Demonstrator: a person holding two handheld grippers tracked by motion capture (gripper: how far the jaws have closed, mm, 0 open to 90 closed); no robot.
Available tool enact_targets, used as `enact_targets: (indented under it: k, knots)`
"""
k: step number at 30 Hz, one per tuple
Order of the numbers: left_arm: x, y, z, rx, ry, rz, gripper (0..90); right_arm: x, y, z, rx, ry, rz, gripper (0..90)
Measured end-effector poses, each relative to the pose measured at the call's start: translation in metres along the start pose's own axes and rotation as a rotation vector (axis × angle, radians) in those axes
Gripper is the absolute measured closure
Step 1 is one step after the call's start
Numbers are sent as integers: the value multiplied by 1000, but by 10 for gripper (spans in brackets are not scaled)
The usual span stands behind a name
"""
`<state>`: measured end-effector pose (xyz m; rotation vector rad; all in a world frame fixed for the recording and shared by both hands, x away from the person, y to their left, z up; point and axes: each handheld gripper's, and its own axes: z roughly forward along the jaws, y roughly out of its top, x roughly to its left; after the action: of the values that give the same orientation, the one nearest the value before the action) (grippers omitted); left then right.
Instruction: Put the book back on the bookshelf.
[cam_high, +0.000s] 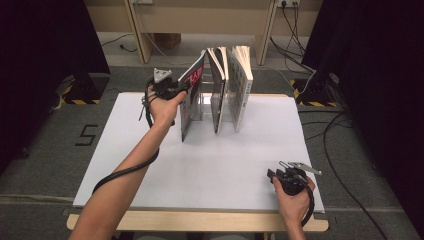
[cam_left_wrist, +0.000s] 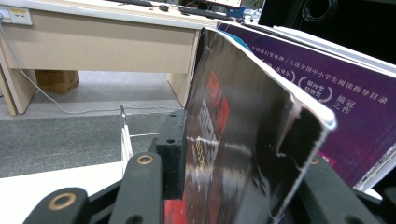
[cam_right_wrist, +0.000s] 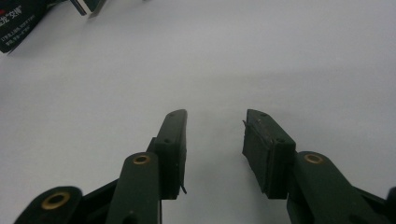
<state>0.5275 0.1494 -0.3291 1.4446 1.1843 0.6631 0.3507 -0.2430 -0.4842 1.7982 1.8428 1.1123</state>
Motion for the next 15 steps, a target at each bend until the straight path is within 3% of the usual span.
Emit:
enact_targets:
  k: [4,15]
  knots:
    - [-4,1,3,5,13,27,599,1,0,1,12,2,10,596]
    - [-13,7,9,26,13,41,607,1,0,0,10,5,11,595]
